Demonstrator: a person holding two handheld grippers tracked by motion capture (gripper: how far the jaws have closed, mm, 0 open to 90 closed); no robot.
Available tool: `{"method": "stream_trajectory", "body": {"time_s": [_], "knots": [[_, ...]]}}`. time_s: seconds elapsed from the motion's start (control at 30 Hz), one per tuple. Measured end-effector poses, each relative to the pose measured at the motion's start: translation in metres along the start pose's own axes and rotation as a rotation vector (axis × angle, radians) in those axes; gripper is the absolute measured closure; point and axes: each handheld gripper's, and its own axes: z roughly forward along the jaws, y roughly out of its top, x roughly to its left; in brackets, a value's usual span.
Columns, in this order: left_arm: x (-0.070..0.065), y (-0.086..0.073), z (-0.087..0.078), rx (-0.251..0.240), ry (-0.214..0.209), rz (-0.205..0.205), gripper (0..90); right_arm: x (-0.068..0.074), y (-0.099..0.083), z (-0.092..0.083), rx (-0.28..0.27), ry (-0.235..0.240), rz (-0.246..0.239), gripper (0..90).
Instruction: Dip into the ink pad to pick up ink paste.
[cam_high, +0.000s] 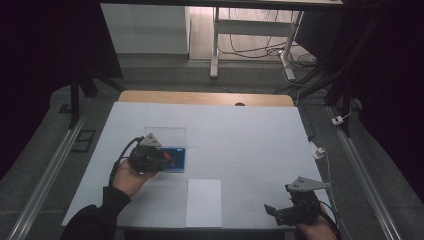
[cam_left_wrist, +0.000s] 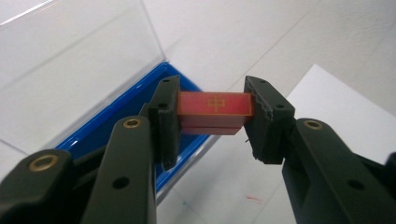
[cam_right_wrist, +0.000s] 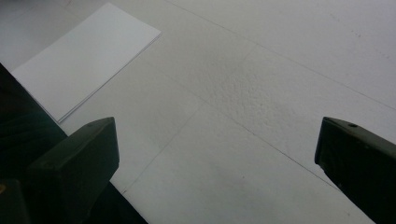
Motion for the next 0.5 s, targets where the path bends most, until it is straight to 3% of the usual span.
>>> {"method": "stream_trajectory", "body": {"time_s": [0.5], "knots": [[-0.021,0.007,-0.002,-0.005,-0.064,0.054,58.1,-0.001,0.0,0.0,-0.006,0.0,0.003,0.1]]}}
